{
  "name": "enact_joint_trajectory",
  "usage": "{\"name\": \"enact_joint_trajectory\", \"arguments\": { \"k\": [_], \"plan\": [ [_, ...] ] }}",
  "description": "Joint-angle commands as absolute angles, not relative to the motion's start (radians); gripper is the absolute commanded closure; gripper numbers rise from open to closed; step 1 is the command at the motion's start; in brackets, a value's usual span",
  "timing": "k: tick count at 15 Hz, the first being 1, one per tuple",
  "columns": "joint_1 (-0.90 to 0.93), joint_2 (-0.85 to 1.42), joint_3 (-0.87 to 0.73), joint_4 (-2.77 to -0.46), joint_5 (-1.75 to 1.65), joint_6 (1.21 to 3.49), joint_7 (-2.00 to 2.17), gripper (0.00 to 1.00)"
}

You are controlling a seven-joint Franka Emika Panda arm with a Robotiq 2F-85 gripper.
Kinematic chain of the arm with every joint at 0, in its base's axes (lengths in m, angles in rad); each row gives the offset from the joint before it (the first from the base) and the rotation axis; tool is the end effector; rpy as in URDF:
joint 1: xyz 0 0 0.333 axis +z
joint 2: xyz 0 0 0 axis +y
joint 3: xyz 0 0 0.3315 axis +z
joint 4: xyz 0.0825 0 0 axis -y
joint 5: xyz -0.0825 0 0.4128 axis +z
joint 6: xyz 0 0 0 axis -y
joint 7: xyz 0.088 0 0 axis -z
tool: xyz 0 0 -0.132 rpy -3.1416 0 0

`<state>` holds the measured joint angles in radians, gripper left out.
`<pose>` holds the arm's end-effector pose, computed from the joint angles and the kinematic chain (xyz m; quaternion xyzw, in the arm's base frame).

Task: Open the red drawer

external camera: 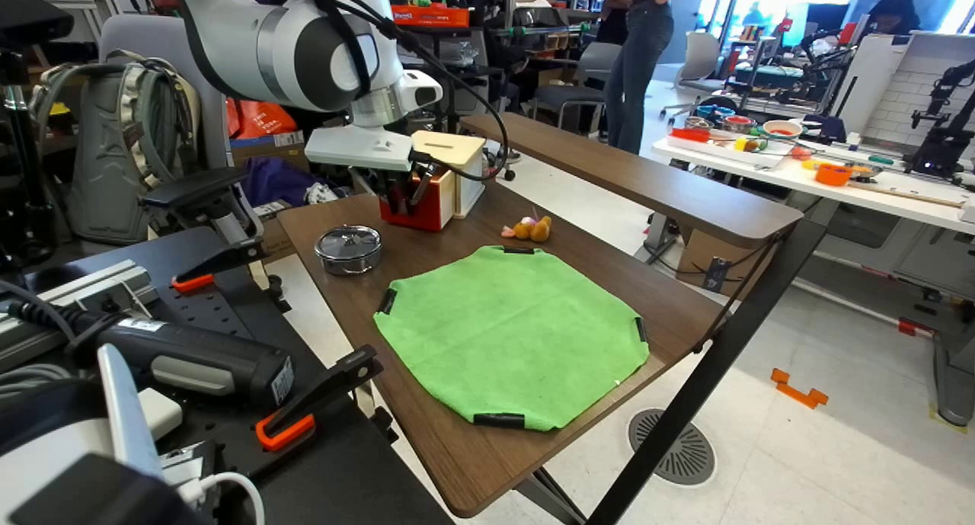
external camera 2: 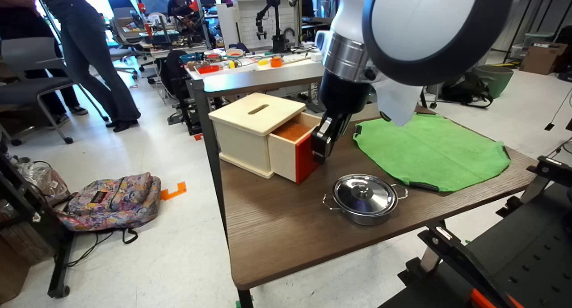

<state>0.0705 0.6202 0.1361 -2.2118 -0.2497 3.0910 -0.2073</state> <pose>0.5650 0.1440 0.0859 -0.9426 -0.3050 -0.1352 0.0145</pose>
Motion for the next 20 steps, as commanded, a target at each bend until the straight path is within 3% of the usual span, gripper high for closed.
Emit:
{"name": "enact_joint_trajectory", "arguments": {
  "k": [1,3,4,6,11,12,20],
  "plan": [
    [0.053,0.584,0.177,-2.283,-0.235,3.092,-0.224,0.93],
    [0.052,0.584,0.178,-2.283,-0.233,3.087,-0.222,0.93],
    [0.055,0.583,0.175,-2.282,-0.232,3.082,-0.218,0.48],
    [0.058,0.584,0.177,-2.285,-0.231,3.076,-0.217,0.4],
    [0.053,0.583,0.196,-2.293,-0.229,3.069,-0.22,0.04],
    [0.054,0.582,0.199,-2.295,-0.229,3.067,-0.22,0.0],
    [0.048,0.579,0.208,-2.304,-0.225,3.066,-0.219,0.0]
  ]
}}
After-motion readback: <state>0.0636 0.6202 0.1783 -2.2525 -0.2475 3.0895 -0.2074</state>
